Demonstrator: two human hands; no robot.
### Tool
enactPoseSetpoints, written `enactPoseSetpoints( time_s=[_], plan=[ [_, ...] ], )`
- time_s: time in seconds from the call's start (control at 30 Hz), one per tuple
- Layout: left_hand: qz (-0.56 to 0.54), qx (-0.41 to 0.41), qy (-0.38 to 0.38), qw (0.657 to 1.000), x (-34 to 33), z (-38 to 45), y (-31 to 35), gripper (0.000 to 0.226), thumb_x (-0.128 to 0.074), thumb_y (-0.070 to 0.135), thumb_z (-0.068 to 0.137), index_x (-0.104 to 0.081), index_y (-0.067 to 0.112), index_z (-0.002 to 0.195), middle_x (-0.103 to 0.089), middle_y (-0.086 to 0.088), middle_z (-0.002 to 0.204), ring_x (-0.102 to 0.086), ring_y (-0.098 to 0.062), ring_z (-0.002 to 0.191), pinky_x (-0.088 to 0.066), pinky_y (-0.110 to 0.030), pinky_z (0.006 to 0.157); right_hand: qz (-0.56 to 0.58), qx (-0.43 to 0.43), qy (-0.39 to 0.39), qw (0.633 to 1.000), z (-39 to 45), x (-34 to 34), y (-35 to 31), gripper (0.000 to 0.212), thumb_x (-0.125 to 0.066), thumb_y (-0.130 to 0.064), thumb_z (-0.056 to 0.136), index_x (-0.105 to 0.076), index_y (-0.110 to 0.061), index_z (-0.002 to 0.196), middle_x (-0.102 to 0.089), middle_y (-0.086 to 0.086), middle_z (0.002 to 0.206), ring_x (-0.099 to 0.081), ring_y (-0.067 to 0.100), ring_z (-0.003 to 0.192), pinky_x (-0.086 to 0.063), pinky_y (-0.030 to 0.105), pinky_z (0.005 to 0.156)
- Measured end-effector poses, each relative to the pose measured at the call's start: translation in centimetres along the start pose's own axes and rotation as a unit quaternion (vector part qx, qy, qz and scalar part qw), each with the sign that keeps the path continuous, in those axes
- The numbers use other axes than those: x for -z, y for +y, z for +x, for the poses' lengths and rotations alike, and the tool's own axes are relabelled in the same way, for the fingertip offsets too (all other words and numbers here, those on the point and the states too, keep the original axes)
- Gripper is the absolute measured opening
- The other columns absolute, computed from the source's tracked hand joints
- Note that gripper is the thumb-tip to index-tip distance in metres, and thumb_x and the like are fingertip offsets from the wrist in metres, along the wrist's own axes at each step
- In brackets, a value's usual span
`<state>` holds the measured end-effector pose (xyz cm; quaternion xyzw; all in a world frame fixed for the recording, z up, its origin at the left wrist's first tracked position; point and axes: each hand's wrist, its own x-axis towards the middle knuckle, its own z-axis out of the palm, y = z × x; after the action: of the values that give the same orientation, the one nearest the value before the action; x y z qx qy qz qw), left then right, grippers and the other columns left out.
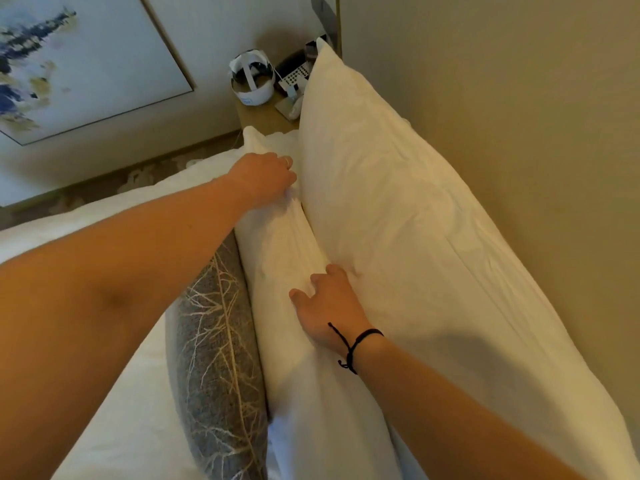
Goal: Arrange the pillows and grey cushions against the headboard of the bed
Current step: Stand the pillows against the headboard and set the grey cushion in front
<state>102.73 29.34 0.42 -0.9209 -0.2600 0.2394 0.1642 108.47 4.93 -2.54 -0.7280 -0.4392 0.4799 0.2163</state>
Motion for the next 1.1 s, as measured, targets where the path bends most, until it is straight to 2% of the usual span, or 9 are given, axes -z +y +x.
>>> enactPoseSetpoints(
  time_s=[0.1, 0.2, 0.27, 0.43, 0.5, 0.63, 0.73, 0.87, 1.1],
  plan=[
    [0.002, 0.005, -0.008, 1.000, 0.8, 1.7, -0.8, 0.031, -0.047, 0.028, 0.100, -0.056, 0.015, 0.127, -0.049, -0.010, 0.121, -0.056, -0.028, 0.099, -0.054, -0.043, 0.076, 0.039, -0.027, -0.007, 0.999, 0.2, -0.1, -0.3, 0.056, -0.047, -0.042, 0.098, -0.043, 0.000, 0.134, -0.024, 0.009, 0.153, -0.042, 0.023, 0.131, -0.035, 0.029, 0.108],
    [-0.030, 0.023, 0.014, 0.999, 1.0, 2.9, -0.9, 0.032, -0.047, 0.021, 0.101, -0.052, 0.014, 0.131, -0.048, -0.015, 0.123, -0.059, -0.032, 0.097, -0.051, -0.040, 0.070, 0.056, -0.029, 0.011, 0.998, -0.1, -0.6, -0.3, 0.029, -0.051, -0.039, 0.097, -0.047, -0.011, 0.106, -0.039, 0.010, 0.138, -0.054, 0.022, 0.110, -0.042, 0.027, 0.097],
    [-0.068, 0.051, 0.034, 0.996, 0.9, 3.5, -0.5, 0.026, -0.045, 0.022, 0.101, -0.054, 0.014, 0.125, -0.057, -0.014, 0.113, -0.060, -0.032, 0.096, -0.044, -0.038, 0.070, 0.027, -0.003, 0.047, 0.999, -0.5, -0.8, -0.1, 0.029, -0.052, -0.038, 0.096, -0.046, -0.009, 0.097, -0.038, 0.007, 0.129, -0.052, 0.020, 0.105, -0.042, 0.025, 0.096],
    [-0.204, 0.144, 0.053, 0.967, -1.4, 4.0, 1.2, 0.024, -0.040, 0.019, 0.101, -0.060, 0.011, 0.112, -0.065, -0.017, 0.105, -0.060, -0.036, 0.094, -0.047, -0.045, 0.081, 0.019, 0.002, 0.062, 0.998, -1.2, -2.1, 0.0, 0.069, -0.054, -0.041, 0.094, -0.025, 0.001, 0.141, -0.011, 0.004, 0.148, -0.044, 0.019, 0.122, -0.037, 0.020, 0.102],
    [-0.220, 0.154, 0.052, 0.962, -2.8, 4.2, 2.0, 0.025, -0.045, 0.028, 0.101, -0.062, 0.014, 0.114, -0.066, -0.013, 0.110, -0.061, -0.034, 0.102, -0.048, -0.045, 0.094, 0.004, -0.008, 0.051, 0.999, -1.2, -2.7, 0.0, 0.079, -0.056, -0.042, 0.092, -0.016, 0.001, 0.145, -0.007, 0.007, 0.151, -0.041, 0.022, 0.128, -0.038, 0.025, 0.105],
    [-0.171, 0.167, 0.050, 0.970, -4.7, 4.5, 2.2, 0.030, -0.045, 0.028, 0.099, -0.059, 0.018, 0.124, -0.066, -0.009, 0.115, -0.057, -0.031, 0.111, -0.037, -0.048, 0.108, -0.047, 0.002, 0.085, 0.995, -1.7, -3.8, 0.3, 0.066, -0.059, -0.034, 0.089, -0.022, -0.012, 0.138, -0.026, 0.014, 0.142, -0.044, 0.031, 0.123, -0.046, 0.040, 0.098],
    [-0.172, 0.182, -0.031, 0.968, -5.0, 4.2, 2.7, 0.055, -0.038, 0.035, 0.099, -0.029, 0.021, 0.151, -0.035, -0.006, 0.157, -0.020, -0.032, 0.148, -0.007, -0.054, 0.121, -0.095, 0.026, 0.069, 0.993, -2.3, -4.8, 1.1, 0.083, -0.056, -0.042, 0.090, -0.007, -0.011, 0.150, -0.010, 0.015, 0.156, -0.025, 0.032, 0.141, -0.033, 0.044, 0.113],
    [-0.156, 0.177, -0.118, 0.965, -4.0, 3.2, 3.4, 0.067, -0.042, 0.031, 0.097, -0.014, 0.019, 0.156, -0.003, -0.005, 0.166, 0.008, -0.032, 0.151, 0.009, -0.060, 0.118, -0.204, 0.052, 0.036, 0.977, -3.1, -5.0, 2.6, 0.103, -0.046, -0.061, 0.090, 0.015, -0.005, 0.151, 0.014, 0.014, 0.161, 0.007, 0.024, 0.149, -0.004, 0.033, 0.121],
    [-0.187, 0.092, -0.158, 0.965, -3.4, -2.5, 9.0, 0.069, -0.033, 0.037, 0.100, 0.004, 0.021, 0.157, 0.007, 0.000, 0.166, 0.016, -0.032, 0.150, 0.011, -0.071, 0.110, -0.242, 0.049, 0.005, 0.969, -5.8, -4.9, 3.7, 0.104, -0.043, -0.065, 0.090, 0.019, -0.006, 0.150, 0.005, 0.016, 0.162, -0.002, 0.025, 0.149, -0.013, 0.034, 0.121]
  ],
)
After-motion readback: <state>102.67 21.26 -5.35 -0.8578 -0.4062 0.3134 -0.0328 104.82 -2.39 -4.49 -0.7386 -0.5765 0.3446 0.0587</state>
